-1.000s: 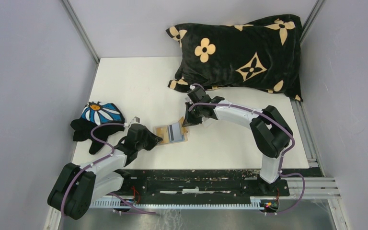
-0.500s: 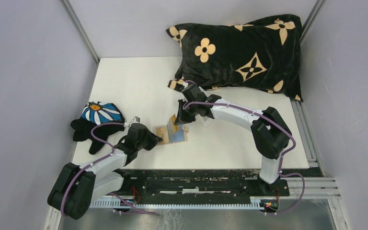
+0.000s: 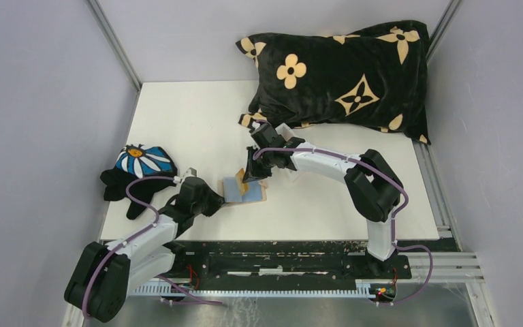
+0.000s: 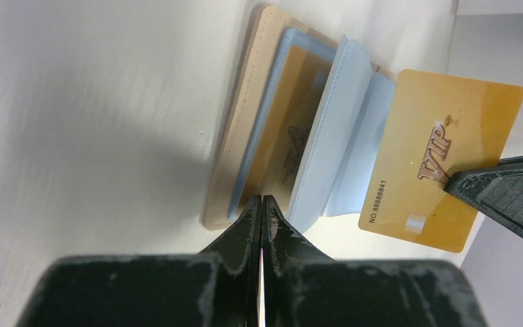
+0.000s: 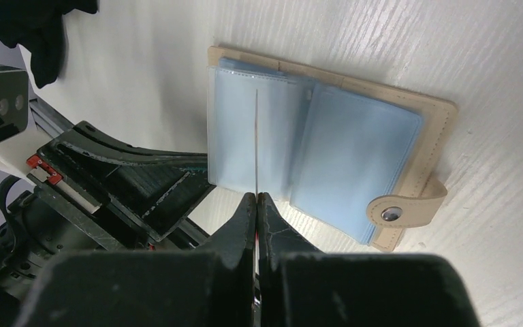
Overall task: Put the credit cards into the card holder
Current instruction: Turn over the card slot in the card holder, then insert the credit card into the card holder.
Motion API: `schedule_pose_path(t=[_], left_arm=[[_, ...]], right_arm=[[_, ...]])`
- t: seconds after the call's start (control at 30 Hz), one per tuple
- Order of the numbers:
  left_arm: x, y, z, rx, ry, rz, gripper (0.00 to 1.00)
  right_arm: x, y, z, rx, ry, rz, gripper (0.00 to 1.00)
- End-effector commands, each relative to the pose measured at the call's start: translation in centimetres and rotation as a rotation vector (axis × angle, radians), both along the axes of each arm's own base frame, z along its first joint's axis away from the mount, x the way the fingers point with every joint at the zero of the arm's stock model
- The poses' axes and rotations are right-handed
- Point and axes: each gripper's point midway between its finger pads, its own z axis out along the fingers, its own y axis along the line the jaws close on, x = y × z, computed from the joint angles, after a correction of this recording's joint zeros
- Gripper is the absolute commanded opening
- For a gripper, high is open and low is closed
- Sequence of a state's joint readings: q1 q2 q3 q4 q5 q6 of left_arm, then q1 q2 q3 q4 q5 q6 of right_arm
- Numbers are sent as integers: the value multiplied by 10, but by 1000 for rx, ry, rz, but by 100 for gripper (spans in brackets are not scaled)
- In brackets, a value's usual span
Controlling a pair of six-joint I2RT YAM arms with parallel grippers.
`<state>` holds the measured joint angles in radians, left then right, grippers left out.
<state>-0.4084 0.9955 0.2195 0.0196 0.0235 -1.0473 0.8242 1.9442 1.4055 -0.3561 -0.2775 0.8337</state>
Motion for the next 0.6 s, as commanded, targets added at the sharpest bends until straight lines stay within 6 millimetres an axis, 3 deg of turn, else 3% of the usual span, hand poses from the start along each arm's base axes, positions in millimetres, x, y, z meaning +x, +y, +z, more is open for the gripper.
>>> schedule_pose_path(t=[0.0, 0.23, 0.57], left_arm=[[-9, 16, -3, 100, 14, -2, 3], [-7, 23, 13, 125, -20, 11, 3], [1, 29, 22, 181, -44, 18, 3]], right_arm=[[7, 11, 14, 51, -44, -1, 1], [7, 6, -1, 28, -43, -16, 1], [6, 1, -22, 20, -23, -38, 1]])
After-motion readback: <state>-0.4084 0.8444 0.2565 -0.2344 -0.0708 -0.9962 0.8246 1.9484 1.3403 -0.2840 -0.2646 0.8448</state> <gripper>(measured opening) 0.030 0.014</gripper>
